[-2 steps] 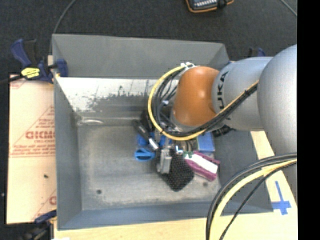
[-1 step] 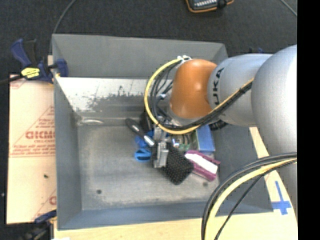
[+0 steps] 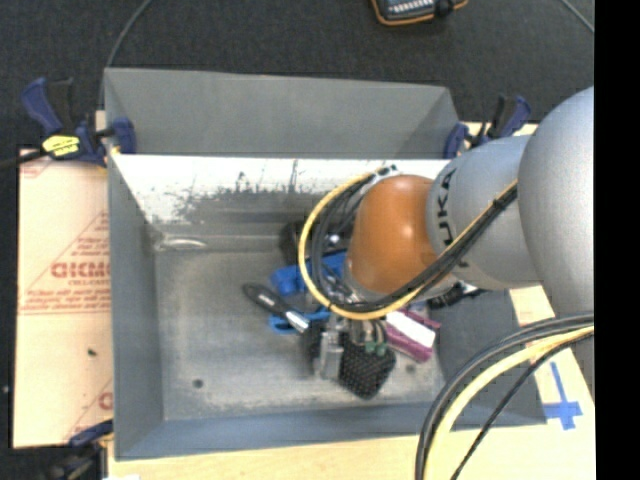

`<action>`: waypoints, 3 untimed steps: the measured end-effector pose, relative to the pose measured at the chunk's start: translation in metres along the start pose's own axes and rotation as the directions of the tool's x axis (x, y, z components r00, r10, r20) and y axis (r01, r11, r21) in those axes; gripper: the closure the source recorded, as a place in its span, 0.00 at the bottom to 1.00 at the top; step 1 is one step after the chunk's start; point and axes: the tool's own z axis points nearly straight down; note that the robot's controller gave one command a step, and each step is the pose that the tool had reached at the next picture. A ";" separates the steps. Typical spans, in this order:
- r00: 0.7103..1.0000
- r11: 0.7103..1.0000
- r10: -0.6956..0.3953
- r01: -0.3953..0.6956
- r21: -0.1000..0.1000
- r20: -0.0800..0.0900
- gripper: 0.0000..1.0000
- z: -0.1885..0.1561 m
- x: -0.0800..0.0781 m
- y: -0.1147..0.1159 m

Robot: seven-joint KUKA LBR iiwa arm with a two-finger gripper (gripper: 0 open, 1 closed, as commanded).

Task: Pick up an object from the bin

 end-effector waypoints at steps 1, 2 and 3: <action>0.994 0.994 0.108 -0.108 0.001 -0.022 1.00 0.005 -0.072 -0.005; 0.994 0.994 0.108 -0.108 0.001 -0.022 1.00 0.005 -0.072 -0.005; 0.994 0.994 0.108 -0.108 0.000 -0.024 1.00 -0.007 -0.071 -0.005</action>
Offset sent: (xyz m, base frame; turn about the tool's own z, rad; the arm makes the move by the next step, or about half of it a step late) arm 0.0000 0.0000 0.0000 0.0000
